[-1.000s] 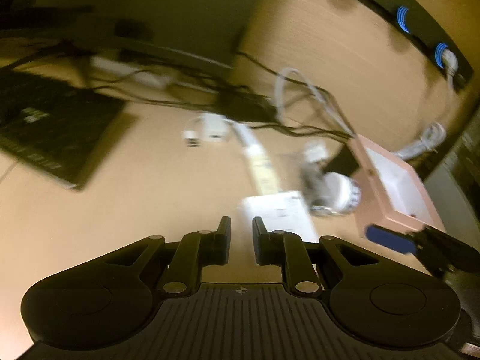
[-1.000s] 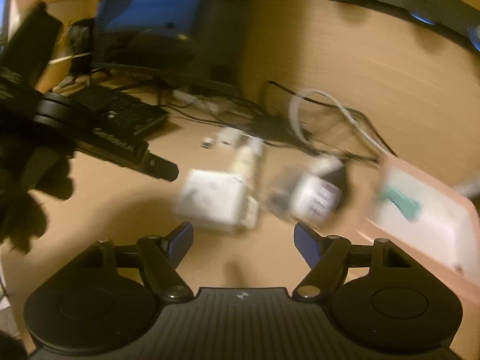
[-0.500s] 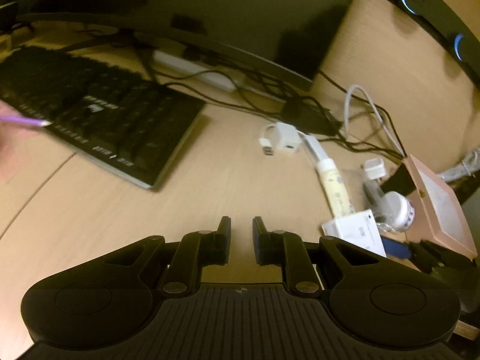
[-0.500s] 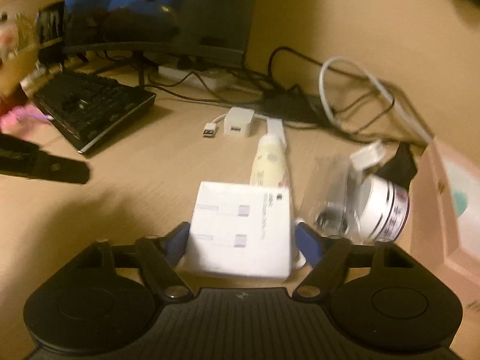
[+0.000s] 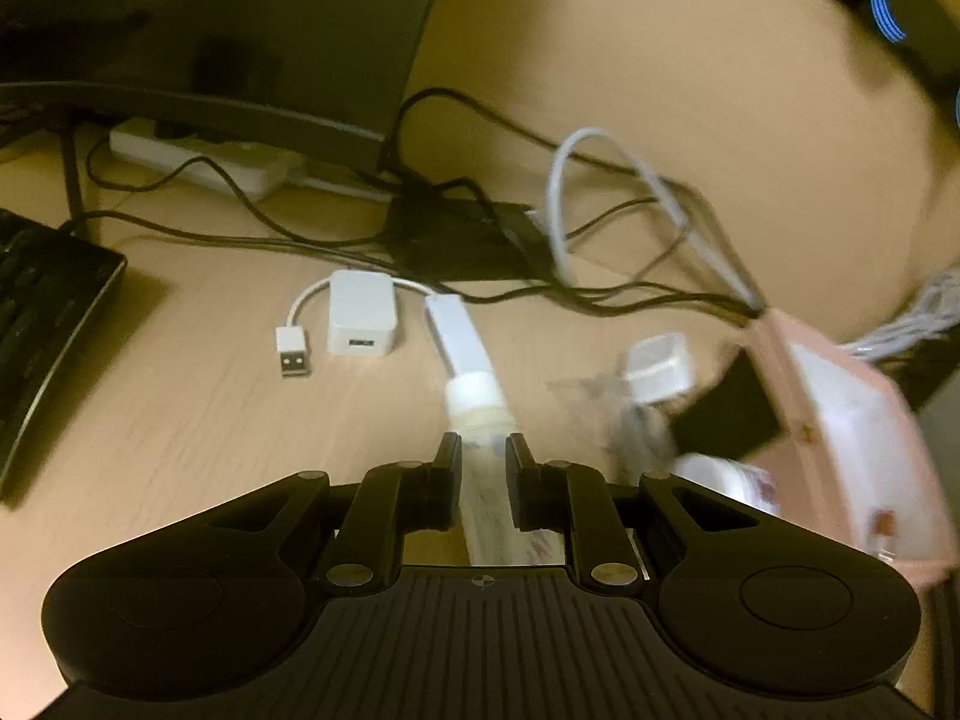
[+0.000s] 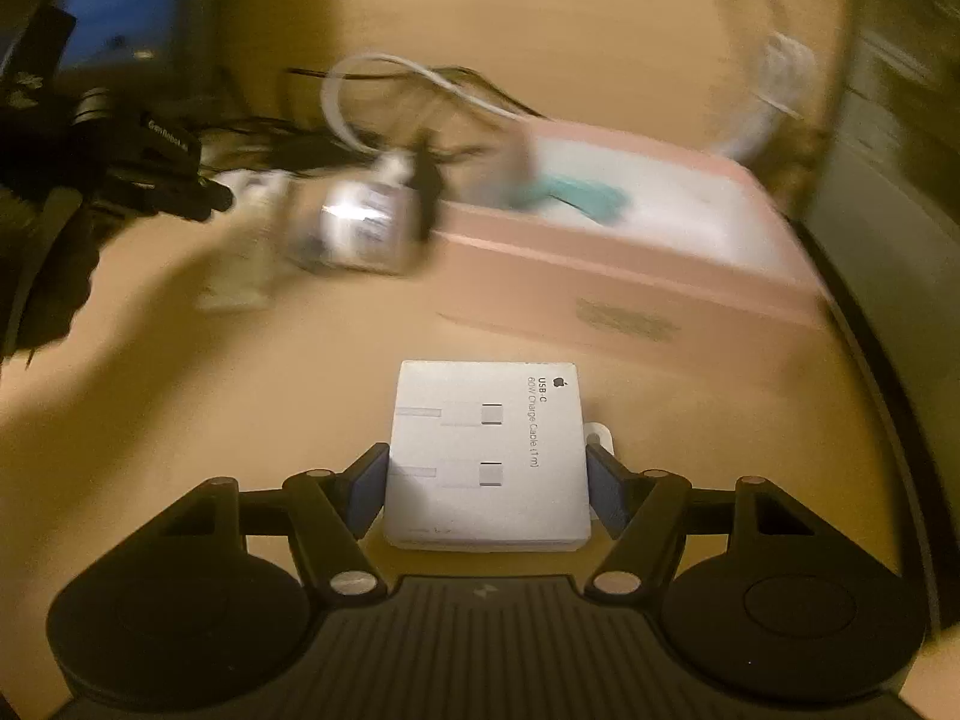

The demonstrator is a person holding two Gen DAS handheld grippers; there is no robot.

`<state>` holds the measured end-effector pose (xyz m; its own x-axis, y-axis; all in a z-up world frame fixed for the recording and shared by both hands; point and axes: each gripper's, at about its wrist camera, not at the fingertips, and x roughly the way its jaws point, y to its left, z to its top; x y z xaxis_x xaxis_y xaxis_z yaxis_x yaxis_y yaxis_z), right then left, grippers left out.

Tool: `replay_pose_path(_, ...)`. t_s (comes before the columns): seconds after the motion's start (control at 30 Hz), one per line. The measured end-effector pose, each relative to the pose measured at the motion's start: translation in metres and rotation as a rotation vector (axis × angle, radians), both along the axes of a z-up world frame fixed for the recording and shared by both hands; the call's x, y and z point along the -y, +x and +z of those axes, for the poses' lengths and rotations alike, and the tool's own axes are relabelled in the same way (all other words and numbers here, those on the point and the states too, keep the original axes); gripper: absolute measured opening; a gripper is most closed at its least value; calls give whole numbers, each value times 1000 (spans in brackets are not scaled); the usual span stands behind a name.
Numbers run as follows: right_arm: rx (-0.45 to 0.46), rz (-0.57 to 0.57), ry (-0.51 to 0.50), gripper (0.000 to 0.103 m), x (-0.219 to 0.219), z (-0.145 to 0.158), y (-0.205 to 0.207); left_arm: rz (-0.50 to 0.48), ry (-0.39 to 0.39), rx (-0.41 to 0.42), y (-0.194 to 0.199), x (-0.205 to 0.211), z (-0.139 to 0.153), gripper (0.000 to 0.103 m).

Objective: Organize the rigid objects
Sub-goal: 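Grasp the white USB-C cable box with the right gripper while the left gripper grasps the cream tube, then set the white cable box on the desk beside the pink box and open the right gripper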

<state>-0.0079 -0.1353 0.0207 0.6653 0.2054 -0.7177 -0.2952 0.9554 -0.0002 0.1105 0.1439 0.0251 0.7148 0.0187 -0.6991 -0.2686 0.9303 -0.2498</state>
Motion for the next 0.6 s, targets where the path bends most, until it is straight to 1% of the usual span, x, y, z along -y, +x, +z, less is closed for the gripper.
replay_pose_path(0.03, -5, -22, -3, 68, 10, -2, -4, 4, -6, 19, 3, 1, -2, 29)
replay_pose_path(0.1, -5, -45, -2, 69, 22, -3, -10, 7, 0, 10, 9, 3, -4, 34)
replay_pose_path(0.17, -7, -55, 2, 69, 29, -4, -15, -9, 30, 6, 13, 10, -5, 34)
replay_pose_path(0.3, -11, -49, 5, 69, 36, -8, -22, -62, 79, -43, 22, 27, -12, 35)
replay_pose_path(0.43, 4, -23, -10, 69, 33, -9, -21, -71, 120, -50, 20, 33, -14, 34)
replay_pose_path(0.5, 4, -7, -12, 70, 31, -9, -18, -85, 121, -52, 15, 32, -12, 30)
replay_pose_path(0.6, 3, 5, -4, 76, 33, -10, -14, -140, 103, -51, -1, 30, -11, 29)
